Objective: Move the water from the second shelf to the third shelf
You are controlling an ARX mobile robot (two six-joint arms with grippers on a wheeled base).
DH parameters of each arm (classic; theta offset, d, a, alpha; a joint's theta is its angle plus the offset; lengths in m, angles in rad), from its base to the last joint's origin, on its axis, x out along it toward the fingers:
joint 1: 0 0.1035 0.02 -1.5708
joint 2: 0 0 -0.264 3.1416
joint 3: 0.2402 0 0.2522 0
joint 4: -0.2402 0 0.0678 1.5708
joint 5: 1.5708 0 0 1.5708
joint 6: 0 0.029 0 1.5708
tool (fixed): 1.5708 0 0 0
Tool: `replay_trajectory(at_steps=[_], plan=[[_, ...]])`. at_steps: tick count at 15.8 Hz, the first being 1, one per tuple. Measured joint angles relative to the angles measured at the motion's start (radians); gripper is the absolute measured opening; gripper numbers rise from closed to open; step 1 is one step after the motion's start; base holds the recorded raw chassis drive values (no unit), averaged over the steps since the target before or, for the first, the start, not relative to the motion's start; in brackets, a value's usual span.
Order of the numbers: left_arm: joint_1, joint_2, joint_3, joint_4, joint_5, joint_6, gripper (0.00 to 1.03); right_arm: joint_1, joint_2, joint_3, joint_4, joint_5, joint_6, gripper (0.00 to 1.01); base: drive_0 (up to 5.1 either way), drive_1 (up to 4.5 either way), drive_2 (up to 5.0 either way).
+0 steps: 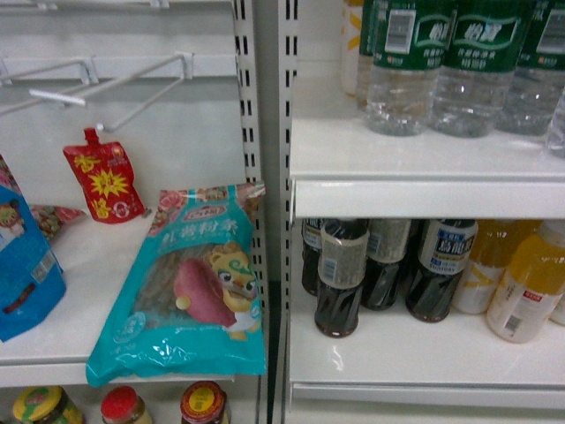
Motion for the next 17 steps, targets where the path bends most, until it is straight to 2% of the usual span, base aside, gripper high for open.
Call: replay_trajectory(at_steps=[17], plan=[[0.0, 0.0, 0.0, -0.003, 0.002, 0.0, 0.98, 0.0, 0.0, 0.0, -0.001, -0.001, 0.0, 0.98, 0.0, 0.0, 0.0]])
